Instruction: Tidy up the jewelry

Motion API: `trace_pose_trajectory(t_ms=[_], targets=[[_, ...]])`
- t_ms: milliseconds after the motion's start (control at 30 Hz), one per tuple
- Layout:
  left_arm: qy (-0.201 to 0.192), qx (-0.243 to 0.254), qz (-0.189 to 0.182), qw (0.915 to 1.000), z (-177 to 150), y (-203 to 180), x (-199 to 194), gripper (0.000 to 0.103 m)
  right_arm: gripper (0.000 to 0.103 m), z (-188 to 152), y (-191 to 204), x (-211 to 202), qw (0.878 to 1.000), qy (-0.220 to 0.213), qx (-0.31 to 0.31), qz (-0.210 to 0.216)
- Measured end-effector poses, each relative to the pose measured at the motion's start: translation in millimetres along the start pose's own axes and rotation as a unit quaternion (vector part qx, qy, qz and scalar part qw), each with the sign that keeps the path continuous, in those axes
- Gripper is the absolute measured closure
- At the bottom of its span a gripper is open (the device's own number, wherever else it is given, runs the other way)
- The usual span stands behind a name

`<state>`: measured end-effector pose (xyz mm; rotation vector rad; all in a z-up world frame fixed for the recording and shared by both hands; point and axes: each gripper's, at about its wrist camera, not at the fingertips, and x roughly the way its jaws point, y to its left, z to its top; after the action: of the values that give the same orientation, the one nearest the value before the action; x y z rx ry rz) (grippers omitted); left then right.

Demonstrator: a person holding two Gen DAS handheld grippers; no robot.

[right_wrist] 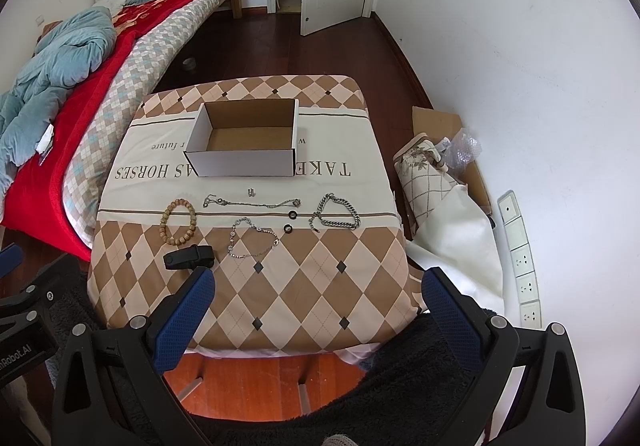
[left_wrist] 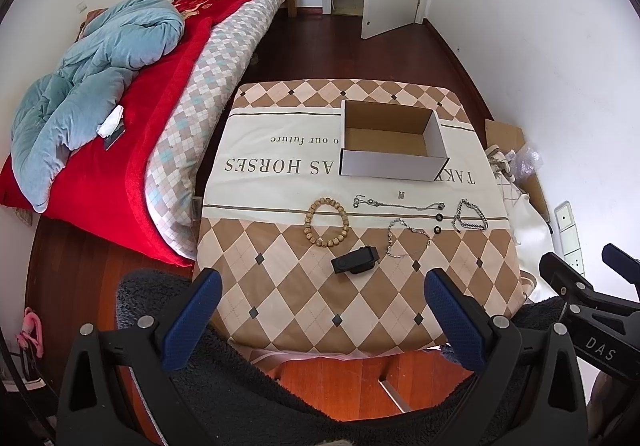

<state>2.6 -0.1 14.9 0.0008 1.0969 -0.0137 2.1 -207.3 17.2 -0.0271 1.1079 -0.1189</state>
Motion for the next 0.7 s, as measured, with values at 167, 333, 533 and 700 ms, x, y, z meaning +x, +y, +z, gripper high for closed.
trace_pose_trajectory(t_ms=[167, 333, 533, 700], targets=[[-0.001, 0.0, 0.0, 1.0, -1.0, 0.6, 0.6, 0.0, 0.0, -0.4, 0.1, -0.2, 1.0, -0.001, 0.001, 0.0], [-0.003, 0.0, 0.001, 1.0, -3.3, 1.9, 1.2, 0.0, 0.0, -0.9, 1.2, -0.5, 1.0, -0.001, 0.001, -0.001], [-0.001, -0.003, 0.0, 1.0, -3.2, 3.6, 2.8, 0.0, 0.0, 0.1, -0.4, -0.2, 1.0, 0.0, 0.003, 0.0], [-0.005, -0.012, 0.033, 0.9994, 9.2, 16.3, 20.3, 0.0, 0.0, 11.1, -5.1, 11.4, 1.0, -0.002, 0.014, -0.003]])
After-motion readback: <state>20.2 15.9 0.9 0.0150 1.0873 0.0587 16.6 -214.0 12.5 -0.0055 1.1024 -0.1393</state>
